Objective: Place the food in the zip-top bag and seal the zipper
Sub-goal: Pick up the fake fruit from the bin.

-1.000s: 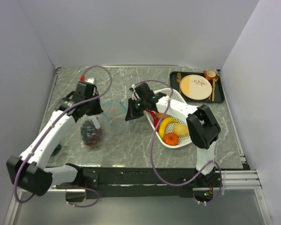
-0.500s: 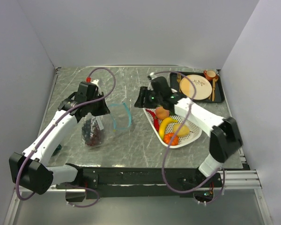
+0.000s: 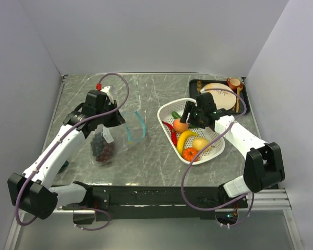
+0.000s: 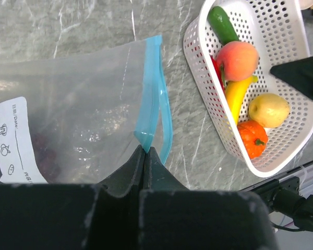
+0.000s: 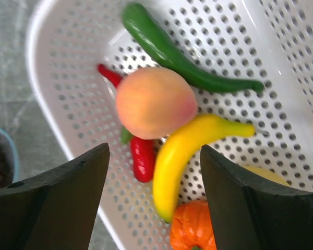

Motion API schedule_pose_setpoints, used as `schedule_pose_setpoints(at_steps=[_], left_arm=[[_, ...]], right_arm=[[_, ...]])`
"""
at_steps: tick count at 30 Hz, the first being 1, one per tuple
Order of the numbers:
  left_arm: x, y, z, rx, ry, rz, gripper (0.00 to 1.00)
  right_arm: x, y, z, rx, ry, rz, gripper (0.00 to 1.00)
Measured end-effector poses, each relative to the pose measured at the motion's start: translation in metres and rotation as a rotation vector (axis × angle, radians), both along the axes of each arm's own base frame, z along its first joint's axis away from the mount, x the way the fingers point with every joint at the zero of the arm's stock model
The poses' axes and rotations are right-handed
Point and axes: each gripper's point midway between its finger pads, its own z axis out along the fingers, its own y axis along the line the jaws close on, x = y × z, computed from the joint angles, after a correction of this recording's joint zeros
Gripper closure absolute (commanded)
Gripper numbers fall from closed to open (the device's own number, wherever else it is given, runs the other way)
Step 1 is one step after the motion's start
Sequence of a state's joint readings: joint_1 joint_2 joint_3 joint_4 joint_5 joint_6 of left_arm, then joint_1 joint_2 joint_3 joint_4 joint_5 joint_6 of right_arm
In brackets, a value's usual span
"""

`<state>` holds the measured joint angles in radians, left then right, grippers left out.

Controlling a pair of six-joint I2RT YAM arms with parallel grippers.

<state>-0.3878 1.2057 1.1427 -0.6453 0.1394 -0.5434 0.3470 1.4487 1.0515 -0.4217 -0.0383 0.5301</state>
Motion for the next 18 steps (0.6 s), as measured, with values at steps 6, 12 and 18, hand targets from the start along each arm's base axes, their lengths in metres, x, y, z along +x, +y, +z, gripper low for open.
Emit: schedule_pose_setpoints(at_steps=[6, 12, 18], left_arm=[[-0.002, 0.001, 0.002, -0.006, -0.015, 0.000, 0.99], [-0.002, -0.001, 0.002, -0.010, -0.015, -0.007, 0.99], [-0.002, -0.004, 0.002, -0.024, -0.019, -0.023, 0.99]], right_arm=[[-0.023, -0.025, -0.018, -0.085, 0.073, -0.062, 0.10], [-0.055, -0.053, -0.012, -0.133, 0.072, -0.153, 0.00], [-0.069, -0.069, -0.007, -0.155, 0.060, -0.226, 0.00]])
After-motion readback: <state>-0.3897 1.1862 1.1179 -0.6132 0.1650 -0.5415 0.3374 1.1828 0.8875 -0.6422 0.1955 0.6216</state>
